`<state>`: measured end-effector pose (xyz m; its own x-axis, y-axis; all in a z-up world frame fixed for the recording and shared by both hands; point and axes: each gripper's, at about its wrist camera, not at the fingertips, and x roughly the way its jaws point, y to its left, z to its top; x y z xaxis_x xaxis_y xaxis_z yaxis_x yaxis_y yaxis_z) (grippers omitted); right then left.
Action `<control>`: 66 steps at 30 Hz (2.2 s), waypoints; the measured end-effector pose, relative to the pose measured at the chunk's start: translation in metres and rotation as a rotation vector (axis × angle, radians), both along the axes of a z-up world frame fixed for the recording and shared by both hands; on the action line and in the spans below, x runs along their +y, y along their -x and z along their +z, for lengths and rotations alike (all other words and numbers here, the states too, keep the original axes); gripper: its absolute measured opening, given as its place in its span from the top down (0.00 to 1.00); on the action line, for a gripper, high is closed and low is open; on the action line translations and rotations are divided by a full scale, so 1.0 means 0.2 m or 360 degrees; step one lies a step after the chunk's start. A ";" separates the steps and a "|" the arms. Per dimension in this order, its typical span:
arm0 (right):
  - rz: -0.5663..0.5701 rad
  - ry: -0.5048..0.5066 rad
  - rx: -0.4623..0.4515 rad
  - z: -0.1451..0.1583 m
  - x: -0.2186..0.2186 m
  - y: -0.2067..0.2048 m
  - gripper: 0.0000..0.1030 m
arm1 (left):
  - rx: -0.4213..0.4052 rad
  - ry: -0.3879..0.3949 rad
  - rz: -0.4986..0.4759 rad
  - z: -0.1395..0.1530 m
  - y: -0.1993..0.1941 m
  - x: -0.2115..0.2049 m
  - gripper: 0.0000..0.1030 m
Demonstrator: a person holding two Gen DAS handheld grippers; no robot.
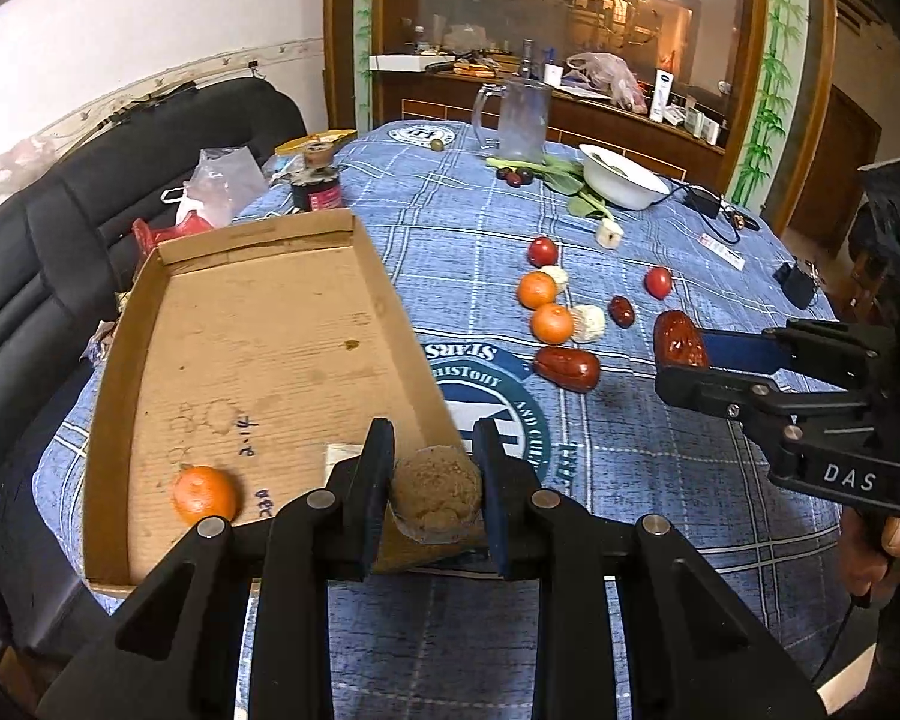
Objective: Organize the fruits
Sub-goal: 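Carry the bun with the left tool while the right tool carries the date into the tray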
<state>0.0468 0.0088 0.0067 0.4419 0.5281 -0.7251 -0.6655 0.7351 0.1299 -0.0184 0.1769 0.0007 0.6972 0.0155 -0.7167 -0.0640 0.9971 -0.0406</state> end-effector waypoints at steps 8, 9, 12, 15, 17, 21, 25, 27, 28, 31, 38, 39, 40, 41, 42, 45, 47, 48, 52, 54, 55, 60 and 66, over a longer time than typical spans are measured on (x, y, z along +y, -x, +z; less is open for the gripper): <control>0.0056 0.0002 0.0002 0.00 0.09 0.02 0.63 | -0.0007 0.0005 0.0052 0.01 0.01 0.10 0.76; 0.0062 0.0002 0.0004 0.00 0.10 0.02 0.63 | -0.0007 0.0007 0.0061 0.01 0.01 0.11 0.76; 0.0082 0.0003 0.0009 0.00 0.14 0.03 0.63 | -0.0005 0.0009 0.0080 0.01 0.01 0.14 0.76; 0.0101 0.0005 0.0013 0.00 0.17 0.03 0.63 | -0.0005 0.0011 0.0101 0.01 0.01 0.18 0.76; 0.0111 0.0007 0.0015 -0.01 0.19 0.03 0.63 | -0.0003 0.0014 0.0115 0.00 0.01 0.20 0.76; 0.0134 0.0007 0.0019 -0.01 0.23 0.03 0.63 | 0.0002 0.0015 0.0138 0.00 0.01 0.24 0.76; 0.0156 0.0010 0.0023 -0.01 0.27 0.02 0.63 | 0.0006 0.0012 0.0157 0.00 0.00 0.27 0.76; 0.0170 0.0011 0.0023 -0.01 0.30 0.02 0.63 | 0.0010 0.0016 0.0170 -0.01 -0.01 0.30 0.76; 0.0179 0.0008 0.0025 -0.01 0.32 0.01 0.63 | 0.0016 0.0022 0.0180 -0.01 -0.02 0.32 0.76; 0.0201 0.0000 0.0041 -0.03 0.38 -0.01 0.63 | 0.0028 0.0050 0.0221 -0.02 -0.04 0.39 0.76; 0.0280 0.0008 0.0084 -0.10 0.63 -0.07 0.63 | 0.0085 0.0072 0.0344 -0.06 -0.13 0.59 0.76; 0.0290 0.0012 0.0093 -0.12 0.67 -0.08 0.63 | 0.0096 0.0072 0.0357 -0.07 -0.14 0.61 0.76; 0.0297 0.0019 0.0101 -0.14 0.70 -0.09 0.63 | 0.0106 0.0069 0.0364 -0.09 -0.15 0.63 0.76; 0.0302 0.0031 0.0111 -0.16 0.74 -0.11 0.63 | 0.0123 0.0065 0.0372 -0.10 -0.17 0.64 0.76; 0.0309 0.0045 0.0119 -0.18 0.77 -0.12 0.63 | 0.0135 0.0062 0.0378 -0.11 -0.17 0.65 0.76; 0.0329 0.0082 0.0144 -0.23 0.84 -0.14 0.63 | 0.0179 0.0056 0.0383 -0.16 -0.20 0.67 0.76; 0.0343 0.0111 0.0159 -0.27 0.87 -0.15 0.63 | 0.0207 0.0046 0.0378 -0.18 -0.22 0.66 0.76; 0.0350 0.0121 0.0163 -0.28 0.87 -0.16 0.63 | 0.0222 0.0041 0.0373 -0.20 -0.22 0.67 0.76; 0.0370 0.0129 0.0180 -0.30 0.89 -0.16 0.63 | 0.0287 0.0039 0.0365 -0.24 -0.25 0.66 0.76; 0.0375 0.0128 0.0186 -0.31 0.89 -0.17 0.62 | 0.0316 0.0042 0.0357 -0.27 -0.25 0.65 0.76; 0.0373 0.0130 0.0184 -0.31 0.89 -0.17 0.62 | 0.0325 0.0046 0.0360 -0.28 -0.25 0.65 0.76; 0.0367 0.0130 0.0179 -0.29 0.87 -0.16 0.60 | 0.0313 0.0080 0.0390 -0.26 -0.23 0.66 0.76; 0.0352 0.0102 0.0174 -0.26 0.82 -0.13 0.59 | 0.0266 0.0061 0.0403 -0.21 -0.18 0.64 0.75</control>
